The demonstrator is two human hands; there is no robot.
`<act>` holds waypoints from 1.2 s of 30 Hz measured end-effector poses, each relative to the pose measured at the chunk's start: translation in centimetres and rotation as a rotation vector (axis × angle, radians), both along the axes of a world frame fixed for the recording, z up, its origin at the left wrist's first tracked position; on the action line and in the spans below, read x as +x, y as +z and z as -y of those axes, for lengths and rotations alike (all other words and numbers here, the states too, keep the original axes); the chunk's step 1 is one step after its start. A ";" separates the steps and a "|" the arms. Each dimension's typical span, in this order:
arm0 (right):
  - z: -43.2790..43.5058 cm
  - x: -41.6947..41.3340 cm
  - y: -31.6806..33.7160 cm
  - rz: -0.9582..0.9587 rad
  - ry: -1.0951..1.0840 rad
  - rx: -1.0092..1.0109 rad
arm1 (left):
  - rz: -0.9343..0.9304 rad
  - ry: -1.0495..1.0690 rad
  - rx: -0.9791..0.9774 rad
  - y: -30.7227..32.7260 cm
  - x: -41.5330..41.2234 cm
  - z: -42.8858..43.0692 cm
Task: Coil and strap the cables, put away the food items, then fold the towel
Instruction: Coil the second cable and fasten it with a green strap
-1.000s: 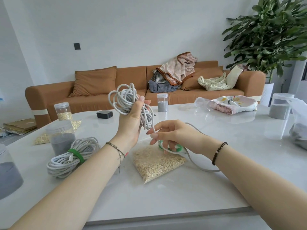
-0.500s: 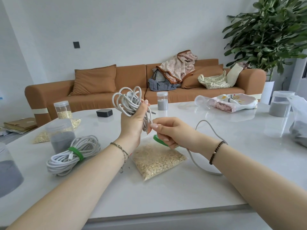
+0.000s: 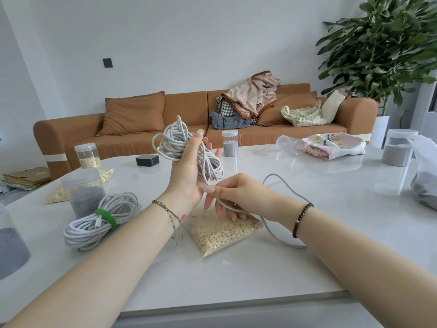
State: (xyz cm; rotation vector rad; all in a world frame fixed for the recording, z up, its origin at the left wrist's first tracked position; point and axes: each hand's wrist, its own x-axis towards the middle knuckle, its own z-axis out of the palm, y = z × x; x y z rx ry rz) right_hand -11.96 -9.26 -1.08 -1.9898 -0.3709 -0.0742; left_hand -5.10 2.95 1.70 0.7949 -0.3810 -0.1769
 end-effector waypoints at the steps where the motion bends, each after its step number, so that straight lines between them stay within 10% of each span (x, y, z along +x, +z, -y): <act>1: 0.1 0.0 0.0 -0.019 -0.016 -0.019 | -0.001 -0.039 -0.019 0.2 0.0 -0.1; 24: 3.4 1.1 0.4 0.277 -0.661 -0.572 | -0.029 -0.374 0.250 -0.4 0.2 -1.0; 36: 4.4 2.0 0.0 0.609 -0.589 -0.399 | -0.075 -0.251 0.313 -0.5 0.7 -1.0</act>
